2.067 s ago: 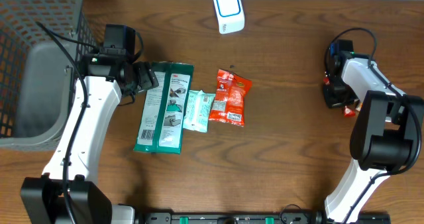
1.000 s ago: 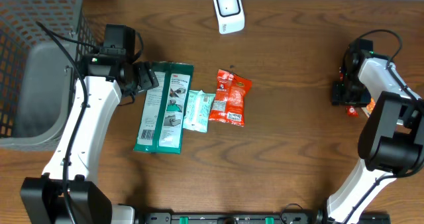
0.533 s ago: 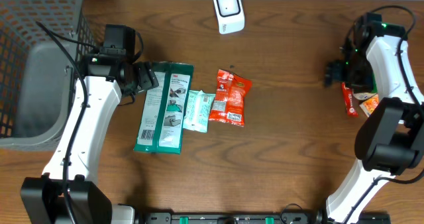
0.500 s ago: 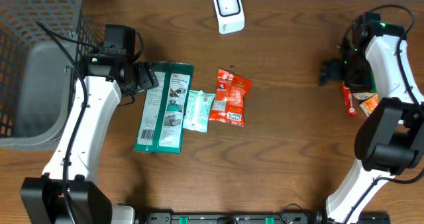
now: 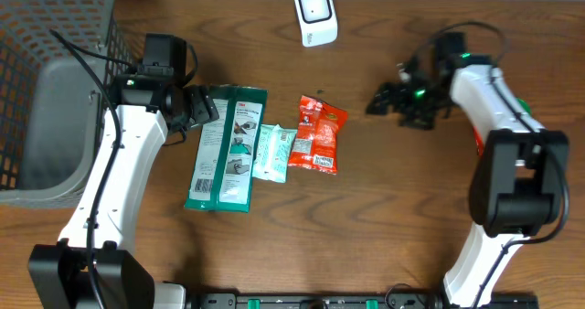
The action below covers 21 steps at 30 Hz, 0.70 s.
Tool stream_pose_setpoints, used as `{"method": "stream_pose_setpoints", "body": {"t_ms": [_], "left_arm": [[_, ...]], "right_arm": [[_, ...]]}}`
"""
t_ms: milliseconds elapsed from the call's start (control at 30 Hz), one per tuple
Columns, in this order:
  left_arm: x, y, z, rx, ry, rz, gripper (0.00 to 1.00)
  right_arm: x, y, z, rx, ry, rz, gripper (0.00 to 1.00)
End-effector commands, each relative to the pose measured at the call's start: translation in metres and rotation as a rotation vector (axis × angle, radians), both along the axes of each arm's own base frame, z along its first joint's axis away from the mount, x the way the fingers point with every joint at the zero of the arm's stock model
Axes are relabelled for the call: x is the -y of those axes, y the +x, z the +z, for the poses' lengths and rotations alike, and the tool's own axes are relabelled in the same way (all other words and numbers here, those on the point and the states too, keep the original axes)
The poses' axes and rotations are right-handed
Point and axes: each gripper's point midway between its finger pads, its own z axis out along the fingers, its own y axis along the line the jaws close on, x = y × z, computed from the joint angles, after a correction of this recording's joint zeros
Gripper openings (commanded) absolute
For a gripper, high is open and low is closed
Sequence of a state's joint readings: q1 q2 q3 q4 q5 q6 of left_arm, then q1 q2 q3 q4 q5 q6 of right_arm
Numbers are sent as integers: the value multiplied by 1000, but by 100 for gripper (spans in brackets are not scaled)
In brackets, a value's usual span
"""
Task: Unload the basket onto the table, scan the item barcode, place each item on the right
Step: 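Move the right gripper to the red Hacks sweets bag and grasp it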
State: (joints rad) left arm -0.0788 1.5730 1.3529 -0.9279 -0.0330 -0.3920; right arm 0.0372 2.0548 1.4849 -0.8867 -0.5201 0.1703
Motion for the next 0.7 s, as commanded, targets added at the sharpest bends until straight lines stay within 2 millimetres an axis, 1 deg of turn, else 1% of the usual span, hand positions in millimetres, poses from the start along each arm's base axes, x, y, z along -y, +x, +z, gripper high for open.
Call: {"method": "stream_pose_setpoints", "body": {"t_ms": [0,167,233,333,433,567,667], "left_arm": [[-3,3,7,18,13,4,86],[-3,3,7,18,13,4,86],[-3,3,7,18,13,4,86],[-3,3,7,18,12,3,86],[-3,3,7,18,13,4,86],[-3,3,7,18,12,3,86],[-3,3,7,18,13,4,86]], "right_arm": [[-47,-16,-12,-17,44,57,97],[-98,-26,-22,21,60,116,97],[-111,-28,-24,32,51,121,96],[-120,-29,-31,39,-17,87,95],[-122,-27,-37,69,-99,69,95],[-126,-30,-43,96,-146,87,89],[-127,-34,-47,97,-163,95,87]]}}
